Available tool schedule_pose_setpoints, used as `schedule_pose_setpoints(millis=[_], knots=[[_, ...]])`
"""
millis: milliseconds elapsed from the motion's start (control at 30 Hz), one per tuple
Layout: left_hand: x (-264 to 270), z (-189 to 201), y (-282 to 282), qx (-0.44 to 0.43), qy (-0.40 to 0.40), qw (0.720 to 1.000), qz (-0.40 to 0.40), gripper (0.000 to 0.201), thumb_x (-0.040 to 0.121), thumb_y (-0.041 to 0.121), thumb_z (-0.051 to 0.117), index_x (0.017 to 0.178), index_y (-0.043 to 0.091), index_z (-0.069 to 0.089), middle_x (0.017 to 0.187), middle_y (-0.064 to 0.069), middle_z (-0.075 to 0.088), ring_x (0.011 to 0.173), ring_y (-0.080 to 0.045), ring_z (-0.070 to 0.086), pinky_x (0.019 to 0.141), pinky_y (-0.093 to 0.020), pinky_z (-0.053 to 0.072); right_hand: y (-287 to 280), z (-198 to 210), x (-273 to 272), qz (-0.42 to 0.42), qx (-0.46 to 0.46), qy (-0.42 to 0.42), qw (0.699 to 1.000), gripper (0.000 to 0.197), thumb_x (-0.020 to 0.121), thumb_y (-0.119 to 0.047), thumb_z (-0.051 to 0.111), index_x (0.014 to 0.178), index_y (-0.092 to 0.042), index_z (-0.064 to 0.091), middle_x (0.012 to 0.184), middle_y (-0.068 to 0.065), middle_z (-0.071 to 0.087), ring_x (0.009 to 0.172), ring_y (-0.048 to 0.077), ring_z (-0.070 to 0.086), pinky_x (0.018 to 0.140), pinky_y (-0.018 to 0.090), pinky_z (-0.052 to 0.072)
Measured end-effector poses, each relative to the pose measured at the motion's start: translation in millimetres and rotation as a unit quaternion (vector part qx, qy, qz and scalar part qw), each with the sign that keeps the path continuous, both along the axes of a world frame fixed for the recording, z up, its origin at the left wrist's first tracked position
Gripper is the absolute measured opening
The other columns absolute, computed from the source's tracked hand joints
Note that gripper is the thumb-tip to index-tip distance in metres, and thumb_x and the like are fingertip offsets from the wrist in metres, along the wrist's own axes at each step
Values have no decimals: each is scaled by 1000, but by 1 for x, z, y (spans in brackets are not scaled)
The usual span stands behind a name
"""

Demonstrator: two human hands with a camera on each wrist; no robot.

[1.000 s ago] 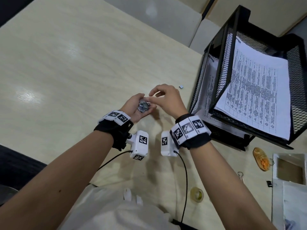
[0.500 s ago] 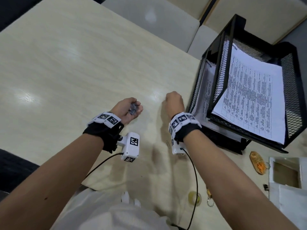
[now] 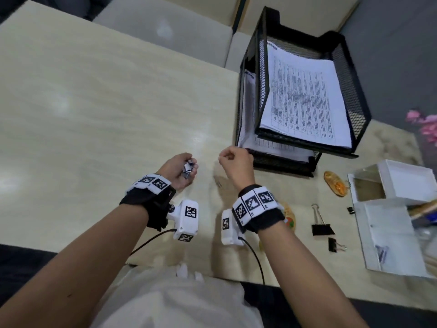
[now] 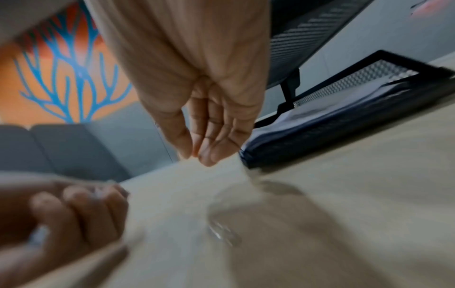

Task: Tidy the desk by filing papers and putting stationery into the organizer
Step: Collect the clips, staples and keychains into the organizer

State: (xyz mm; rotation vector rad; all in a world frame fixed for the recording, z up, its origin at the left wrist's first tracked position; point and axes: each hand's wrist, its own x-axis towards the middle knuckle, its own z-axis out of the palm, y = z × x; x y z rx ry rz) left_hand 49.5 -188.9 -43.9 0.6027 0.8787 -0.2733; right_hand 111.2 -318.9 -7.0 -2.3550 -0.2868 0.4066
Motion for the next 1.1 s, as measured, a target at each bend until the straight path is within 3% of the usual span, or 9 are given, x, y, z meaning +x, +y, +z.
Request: schedule_pose_setpoints(millis=[133, 300, 433, 500, 600, 767, 833, 933, 1100], knots=[[-7, -1, 1, 42, 13, 999, -14, 37, 97, 23, 34, 61, 16, 36, 33, 4, 45, 23, -4, 36, 26, -9, 22, -16, -26, -30, 36, -117, 36, 992, 15, 84, -8, 55, 97, -2, 60, 110, 17, 59, 102, 28, 51, 84, 30, 40], [-15, -6, -9, 57, 28, 998, -21, 37, 97, 24, 33, 60, 17, 35, 33, 5, 43, 22, -5, 33, 26, -8, 20, -27, -35, -62, 104, -157, -2, 982, 20, 86, 2, 47, 105, 0, 53, 117, 18, 49, 113, 31, 42, 91, 32, 37], [-5, -3, -35, 73, 31, 996, -47, 37, 97, 23, 33, 60, 17, 34, 32, 5, 42, 22, -5, 33, 26, -7, 20, -57, -30, -73, 135, -208, -7, 969, 20, 89, 0, 46, 109, -1, 49, 116, 17, 52, 108, 32, 47, 79, 37, 42], [6, 0, -57, 77, 25, 994, -76, 37, 96, 22, 33, 60, 17, 33, 31, 4, 42, 21, -4, 32, 25, -8, 19, -85, -20, -70, 80, -178, 8, 981, 13, 91, -2, 44, 102, -2, 50, 107, 17, 58, 98, 32, 54, 74, 36, 42], [27, 7, -108, 84, 1, 985, -148, 37, 97, 23, 33, 61, 17, 33, 32, 5, 42, 22, -4, 31, 24, -9, 18, -150, 1, -53, -73, -128, 9, 989, 13, 89, -1, 44, 95, 1, 56, 100, 19, 63, 93, 32, 58, 78, 36, 47], [60, 29, -213, 92, -47, 968, -227, 38, 99, 23, 34, 61, 15, 35, 31, 5, 43, 22, -3, 35, 24, -11, 24, -287, 28, -19, -292, -101, -8, 951, 22, 85, 3, 47, 88, -2, 68, 99, 17, 69, 98, 29, 62, 84, 24, 44], [69, 38, -250, 82, -51, 967, -234, 37, 99, 22, 36, 63, 13, 38, 36, 1, 47, 25, -4, 42, 27, -11, 33, -333, 33, -9, -332, -112, -13, 936, 26, 84, 6, 47, 89, -2, 71, 102, 18, 69, 102, 30, 61, 88, 26, 45], [78, 45, -299, 40, -48, 970, -236, 36, 99, 20, 35, 64, 10, 42, 62, -4, 45, 47, -8, 51, 37, -11, 46, -380, 31, 9, -364, -120, -18, 923, 30, 82, 10, 45, 85, -4, 72, 102, 20, 69, 106, 34, 59, 94, 32, 48], [90, 50, -362, 20, -36, 971, -235, 32, 97, 13, 33, 67, 8, 43, 69, -5, 41, 61, -11, 45, 38, -11, 46, -413, 18, 38, -356, -115, -10, 927, 30, 80, 12, 46, 86, -1, 73, 102, 20, 69, 105, 33, 59, 92, 30, 46]])
